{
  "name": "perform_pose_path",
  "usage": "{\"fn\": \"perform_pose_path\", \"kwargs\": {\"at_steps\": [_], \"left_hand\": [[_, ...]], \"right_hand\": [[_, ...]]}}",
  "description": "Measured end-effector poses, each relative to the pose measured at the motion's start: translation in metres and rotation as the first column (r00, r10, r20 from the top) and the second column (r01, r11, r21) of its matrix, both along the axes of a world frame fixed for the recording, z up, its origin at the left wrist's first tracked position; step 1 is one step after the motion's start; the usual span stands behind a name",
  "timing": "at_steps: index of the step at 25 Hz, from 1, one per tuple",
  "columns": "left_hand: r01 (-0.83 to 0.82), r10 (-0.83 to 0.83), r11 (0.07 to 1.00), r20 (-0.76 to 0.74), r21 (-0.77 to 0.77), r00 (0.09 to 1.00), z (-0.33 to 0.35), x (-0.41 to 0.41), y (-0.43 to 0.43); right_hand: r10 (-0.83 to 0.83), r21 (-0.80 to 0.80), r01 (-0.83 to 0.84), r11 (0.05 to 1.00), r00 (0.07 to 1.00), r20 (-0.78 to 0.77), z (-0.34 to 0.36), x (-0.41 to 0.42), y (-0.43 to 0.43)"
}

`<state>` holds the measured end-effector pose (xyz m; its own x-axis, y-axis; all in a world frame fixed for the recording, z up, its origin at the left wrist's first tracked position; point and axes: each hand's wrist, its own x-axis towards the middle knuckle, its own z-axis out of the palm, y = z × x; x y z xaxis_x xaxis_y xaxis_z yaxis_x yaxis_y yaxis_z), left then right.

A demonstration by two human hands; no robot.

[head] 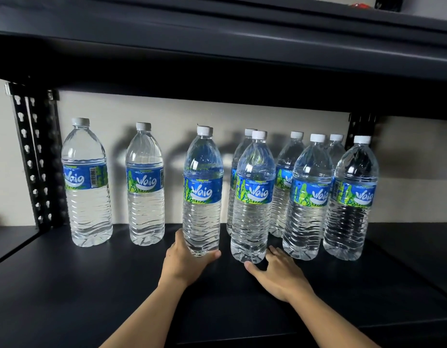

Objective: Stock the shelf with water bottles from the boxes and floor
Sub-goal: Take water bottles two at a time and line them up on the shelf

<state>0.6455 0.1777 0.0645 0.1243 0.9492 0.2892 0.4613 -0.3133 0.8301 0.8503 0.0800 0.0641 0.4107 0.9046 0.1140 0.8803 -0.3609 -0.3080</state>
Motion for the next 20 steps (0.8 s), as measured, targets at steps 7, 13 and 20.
{"fn": "perform_pose_path", "kwargs": {"at_steps": [7,13,20], "left_hand": [[-0.010,0.010,1.000,-0.029,-0.016,1.000,-0.0028,0.0027,-0.0010],[-0.053,0.052,0.998,-0.063,-0.023,0.997,-0.0042,0.0027,0.0001],[-0.055,0.053,0.998,-0.066,-0.027,0.996,-0.0033,0.0028,-0.0012]], "right_hand": [[-0.010,-0.001,0.010,1.000,1.000,-0.015,0.0023,-0.0013,-0.0016],[-0.024,-0.008,0.024,1.000,0.999,-0.025,0.0010,-0.0001,-0.0014],[-0.015,-0.011,0.015,1.000,1.000,-0.012,0.0031,-0.0023,-0.0024]]}}
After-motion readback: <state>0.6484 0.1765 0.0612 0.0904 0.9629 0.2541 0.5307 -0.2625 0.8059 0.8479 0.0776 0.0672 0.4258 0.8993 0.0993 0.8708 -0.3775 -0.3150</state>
